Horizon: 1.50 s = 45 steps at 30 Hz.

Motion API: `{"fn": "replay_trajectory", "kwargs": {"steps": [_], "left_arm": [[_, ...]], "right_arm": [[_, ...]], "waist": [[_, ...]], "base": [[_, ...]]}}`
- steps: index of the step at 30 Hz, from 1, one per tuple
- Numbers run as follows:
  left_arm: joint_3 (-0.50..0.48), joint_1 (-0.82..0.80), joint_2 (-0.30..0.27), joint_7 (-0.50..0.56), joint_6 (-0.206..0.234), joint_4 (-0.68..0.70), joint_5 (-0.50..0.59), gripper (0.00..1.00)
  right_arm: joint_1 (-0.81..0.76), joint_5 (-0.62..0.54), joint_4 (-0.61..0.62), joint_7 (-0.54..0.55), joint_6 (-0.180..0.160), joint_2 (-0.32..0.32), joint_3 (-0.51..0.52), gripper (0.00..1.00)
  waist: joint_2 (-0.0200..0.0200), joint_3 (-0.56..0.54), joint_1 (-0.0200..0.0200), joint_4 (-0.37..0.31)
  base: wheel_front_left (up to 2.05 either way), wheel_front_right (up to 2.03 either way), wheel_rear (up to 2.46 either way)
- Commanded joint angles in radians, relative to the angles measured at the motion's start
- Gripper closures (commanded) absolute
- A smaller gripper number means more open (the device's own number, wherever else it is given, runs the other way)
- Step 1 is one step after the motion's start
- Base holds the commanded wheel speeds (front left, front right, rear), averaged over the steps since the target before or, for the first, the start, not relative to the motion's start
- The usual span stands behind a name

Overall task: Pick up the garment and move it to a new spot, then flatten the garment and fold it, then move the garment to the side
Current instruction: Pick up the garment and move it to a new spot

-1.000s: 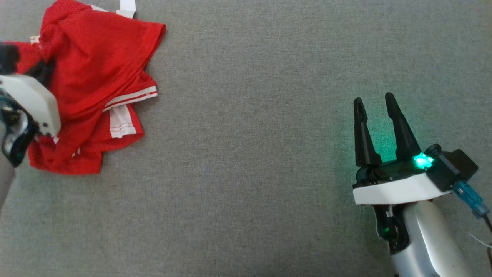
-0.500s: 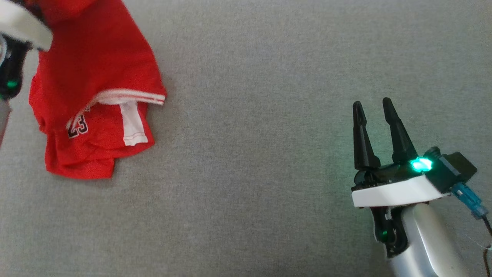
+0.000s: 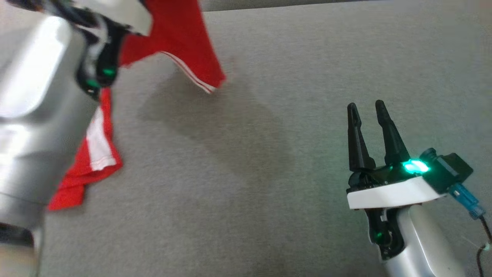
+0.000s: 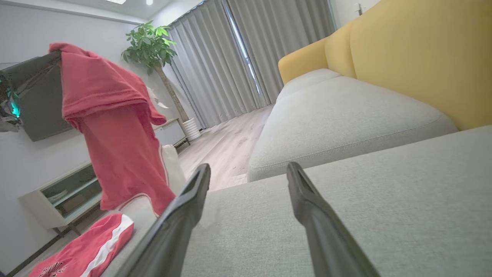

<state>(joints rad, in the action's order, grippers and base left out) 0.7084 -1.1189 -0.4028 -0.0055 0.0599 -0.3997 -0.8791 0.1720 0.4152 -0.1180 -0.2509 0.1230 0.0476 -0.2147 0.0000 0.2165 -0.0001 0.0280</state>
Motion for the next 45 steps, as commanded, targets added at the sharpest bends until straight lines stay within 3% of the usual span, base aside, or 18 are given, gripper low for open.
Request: {"fn": "replay_trajectory", "kwargs": {"steps": [1,3,6,11,12,13,18,29,36,40,45], "left_arm": [[-0.028,-0.030,-0.017,0.003,0.021,0.038,0.013,1.00],[-0.008,-0.008,0.046,0.004,0.067,0.054,0.012,1.00],[0.011,0.011,0.118,-0.005,0.102,0.049,0.006,1.00],[0.053,0.053,0.255,-0.029,0.125,0.017,-0.014,1.00],[0.062,0.059,0.275,-0.033,0.119,0.011,-0.018,0.44],[0.068,0.063,0.288,-0.037,0.110,0.006,-0.024,0.00],[0.064,0.042,0.279,-0.096,0.095,-0.038,0.000,0.00],[0.003,0.169,0.065,-0.229,0.062,-0.044,0.046,0.00],[-0.056,0.407,-0.031,-0.255,0.105,0.073,0.093,0.00],[-0.138,0.614,-0.031,-0.256,0.146,0.188,0.145,0.00],[-0.238,0.819,0.043,-0.256,0.154,0.269,0.208,0.00]], "right_arm": [[0.018,0.010,0.039,-0.011,0.008,0.003,-0.027,0.00],[0.030,0.026,0.048,-0.011,0.008,0.003,-0.036,0.00],[0.039,0.044,0.060,-0.011,0.008,0.003,-0.039,0.00],[0.044,0.068,0.070,-0.011,0.008,0.003,-0.028,0.00],[0.044,0.072,0.071,-0.011,0.008,0.003,-0.026,0.00],[0.044,0.076,0.072,-0.011,0.008,0.003,-0.024,0.00],[0.037,0.081,0.074,-0.011,0.008,0.003,-0.012,0.00],[-0.011,0.038,0.064,-0.011,0.008,0.003,0.047,0.00],[-0.045,0.000,0.053,-0.011,0.008,0.003,0.074,0.00],[-0.066,-0.021,0.045,-0.011,0.008,0.003,0.087,0.00],[-0.074,-0.037,0.033,-0.011,0.008,0.003,0.099,0.00]], "waist": [[0.0000,0.000,0.0001,-0.052],[0.0000,0.007,0.0001,-0.110],[0.0000,0.017,0.0001,-0.163],[0.0000,0.024,0.0001,-0.232],[0.0000,0.025,0.0001,-0.242],[0.0000,0.025,0.0001,-0.251],[0.0000,0.019,0.0001,-0.255],[0.0000,-0.034,0.0001,-0.101],[0.0000,-0.063,0.0001,-0.016],[0.0000,-0.077,0.0001,0.022],[0.0000,-0.080,0.0001,0.049]], "base": [[0.00,0.00,0.00],[0.00,0.00,0.00],[0.00,0.00,0.00],[0.00,0.00,0.00],[0.00,0.00,0.00],[0.00,0.00,0.00],[0.00,0.00,0.00],[0.00,0.00,0.00],[0.00,0.00,0.00],[0.00,0.00,0.00],[0.00,0.00,0.00]]}}
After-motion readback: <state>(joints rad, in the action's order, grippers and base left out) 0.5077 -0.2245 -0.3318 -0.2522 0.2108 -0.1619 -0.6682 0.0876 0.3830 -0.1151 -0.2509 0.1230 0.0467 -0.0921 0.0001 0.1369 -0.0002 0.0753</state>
